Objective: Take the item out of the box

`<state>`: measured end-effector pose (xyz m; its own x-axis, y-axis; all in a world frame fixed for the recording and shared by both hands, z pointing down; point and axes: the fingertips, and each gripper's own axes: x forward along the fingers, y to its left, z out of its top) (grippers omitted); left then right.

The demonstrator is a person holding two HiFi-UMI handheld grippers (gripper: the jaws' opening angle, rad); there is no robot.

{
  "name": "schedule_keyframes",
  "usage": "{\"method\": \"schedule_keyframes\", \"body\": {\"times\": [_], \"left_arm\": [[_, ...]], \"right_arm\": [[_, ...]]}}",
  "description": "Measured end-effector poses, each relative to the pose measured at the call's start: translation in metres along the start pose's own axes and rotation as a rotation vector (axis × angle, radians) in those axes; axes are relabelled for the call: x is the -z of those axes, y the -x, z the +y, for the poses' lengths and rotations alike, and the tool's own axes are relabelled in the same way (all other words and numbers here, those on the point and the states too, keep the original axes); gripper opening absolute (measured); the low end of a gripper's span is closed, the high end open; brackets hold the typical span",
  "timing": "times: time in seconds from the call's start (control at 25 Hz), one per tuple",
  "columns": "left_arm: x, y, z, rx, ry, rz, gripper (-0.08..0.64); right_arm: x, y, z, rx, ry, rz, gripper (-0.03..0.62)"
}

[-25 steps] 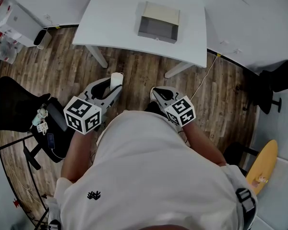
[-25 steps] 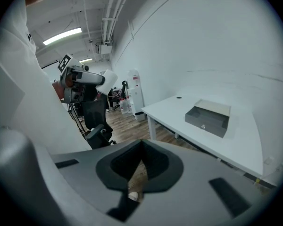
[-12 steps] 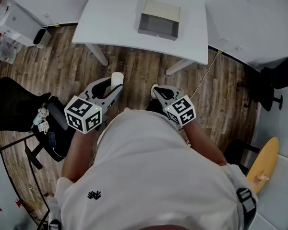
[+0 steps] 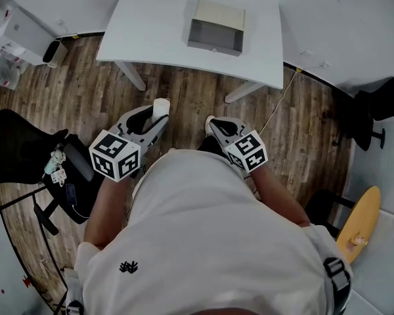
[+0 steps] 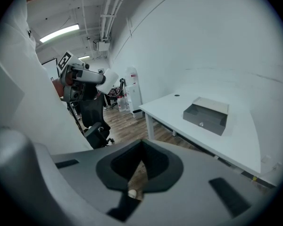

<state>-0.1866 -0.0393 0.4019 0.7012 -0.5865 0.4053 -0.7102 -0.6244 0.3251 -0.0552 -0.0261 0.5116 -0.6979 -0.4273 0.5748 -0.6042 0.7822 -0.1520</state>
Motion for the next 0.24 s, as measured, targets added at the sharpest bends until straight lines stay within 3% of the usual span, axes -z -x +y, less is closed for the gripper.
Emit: {"method": "schedule_keyframes", "body": {"times": [0.24], "left_arm": [[-0.0028, -0.0017, 0.0080, 0.000, -0.005, 0.000, 0.169]], "right_arm": [[-0.0070, -0.0077, -0.0039, 0.001, 0.014, 0.001, 0.006]]}}
